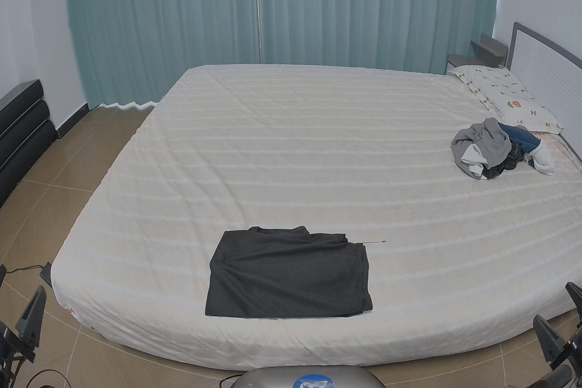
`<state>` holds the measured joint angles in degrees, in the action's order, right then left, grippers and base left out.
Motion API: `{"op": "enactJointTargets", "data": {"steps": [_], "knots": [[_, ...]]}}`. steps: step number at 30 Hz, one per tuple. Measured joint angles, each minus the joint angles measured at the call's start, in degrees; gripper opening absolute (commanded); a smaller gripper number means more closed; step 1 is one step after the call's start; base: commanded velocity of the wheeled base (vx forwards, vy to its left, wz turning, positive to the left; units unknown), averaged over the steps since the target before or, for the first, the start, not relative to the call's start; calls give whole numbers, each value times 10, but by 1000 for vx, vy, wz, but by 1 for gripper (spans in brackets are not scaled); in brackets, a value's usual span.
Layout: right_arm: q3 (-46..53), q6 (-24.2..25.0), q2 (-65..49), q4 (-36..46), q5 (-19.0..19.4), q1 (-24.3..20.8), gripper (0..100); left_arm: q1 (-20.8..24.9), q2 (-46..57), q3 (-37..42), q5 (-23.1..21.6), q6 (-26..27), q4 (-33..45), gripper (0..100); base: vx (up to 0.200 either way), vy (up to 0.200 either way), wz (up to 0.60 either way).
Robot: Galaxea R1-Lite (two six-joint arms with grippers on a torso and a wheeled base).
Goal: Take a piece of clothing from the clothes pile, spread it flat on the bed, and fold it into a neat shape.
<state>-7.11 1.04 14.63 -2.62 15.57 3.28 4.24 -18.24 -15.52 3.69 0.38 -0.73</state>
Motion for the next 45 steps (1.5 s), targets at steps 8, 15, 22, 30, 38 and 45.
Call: {"op": "enactJointTargets", "data": {"steps": [8,15,22,30,38,45], "knots": [[42,-60,-111,1,-97,-23,100,-26,123,18,10,23,57,100,0,0,0],[59,-85,-133,-27,-111,-29,100,-36,165,60,11,28,35,100,0,0,0],[61,-86,-139,-20,-113,-30,100,-37,175,121,10,42,-104,100,0,0,0],[61,-72,-140,-13,-132,-30,100,-37,177,144,10,47,-31,100,0,0,0],[61,9,-140,2,-179,-30,100,-37,177,145,22,-1,-19,100,0,0,0],[61,13,-140,4,-179,-30,100,-37,177,145,40,-20,-15,100,0,0,0]]}}
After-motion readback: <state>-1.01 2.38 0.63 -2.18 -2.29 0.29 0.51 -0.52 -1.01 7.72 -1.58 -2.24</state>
